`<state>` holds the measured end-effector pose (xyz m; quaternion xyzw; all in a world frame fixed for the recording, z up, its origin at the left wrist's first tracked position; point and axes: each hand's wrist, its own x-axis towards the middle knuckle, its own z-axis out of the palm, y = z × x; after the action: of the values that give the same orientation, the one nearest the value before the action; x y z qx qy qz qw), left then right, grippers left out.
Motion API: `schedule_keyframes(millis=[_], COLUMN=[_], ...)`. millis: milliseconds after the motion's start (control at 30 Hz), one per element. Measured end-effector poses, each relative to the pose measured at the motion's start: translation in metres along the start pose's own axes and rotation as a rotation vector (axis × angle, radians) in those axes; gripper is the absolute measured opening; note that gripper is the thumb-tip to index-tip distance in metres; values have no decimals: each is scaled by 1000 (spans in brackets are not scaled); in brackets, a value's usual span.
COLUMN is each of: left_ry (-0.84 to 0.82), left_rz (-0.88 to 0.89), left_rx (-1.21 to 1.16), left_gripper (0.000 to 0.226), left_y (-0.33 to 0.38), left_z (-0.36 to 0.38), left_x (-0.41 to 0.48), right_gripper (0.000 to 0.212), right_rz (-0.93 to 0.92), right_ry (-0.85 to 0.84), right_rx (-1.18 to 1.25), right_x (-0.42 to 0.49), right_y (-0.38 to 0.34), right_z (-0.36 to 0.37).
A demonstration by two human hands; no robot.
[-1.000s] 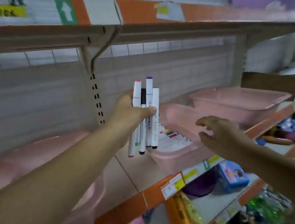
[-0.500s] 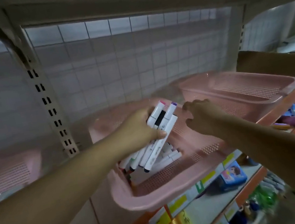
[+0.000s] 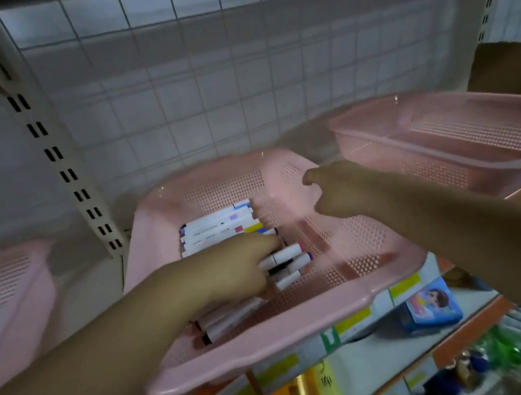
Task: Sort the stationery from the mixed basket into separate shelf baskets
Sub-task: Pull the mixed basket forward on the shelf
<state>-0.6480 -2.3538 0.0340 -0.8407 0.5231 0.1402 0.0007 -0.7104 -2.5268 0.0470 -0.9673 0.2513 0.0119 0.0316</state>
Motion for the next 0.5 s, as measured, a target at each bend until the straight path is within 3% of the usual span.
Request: schedule_keyframes(millis=[100, 267, 500], left_ry=[37, 80, 27], left_rz=[0, -14, -50], left_rx=[6, -111, -495], left_gripper=[19, 17, 40], left_y=[-3, -8, -17], left_z=[2, -5, -9], left_x=[-1, 0, -2], right_gripper=[51, 49, 44], right_rz=[-16, -27, -43], right_ry=[-9, 0, -22], right_rx=[-23, 3, 40], right_x=[0, -2, -5], right_y=[2, 3, 2], right_z=[1, -1, -1])
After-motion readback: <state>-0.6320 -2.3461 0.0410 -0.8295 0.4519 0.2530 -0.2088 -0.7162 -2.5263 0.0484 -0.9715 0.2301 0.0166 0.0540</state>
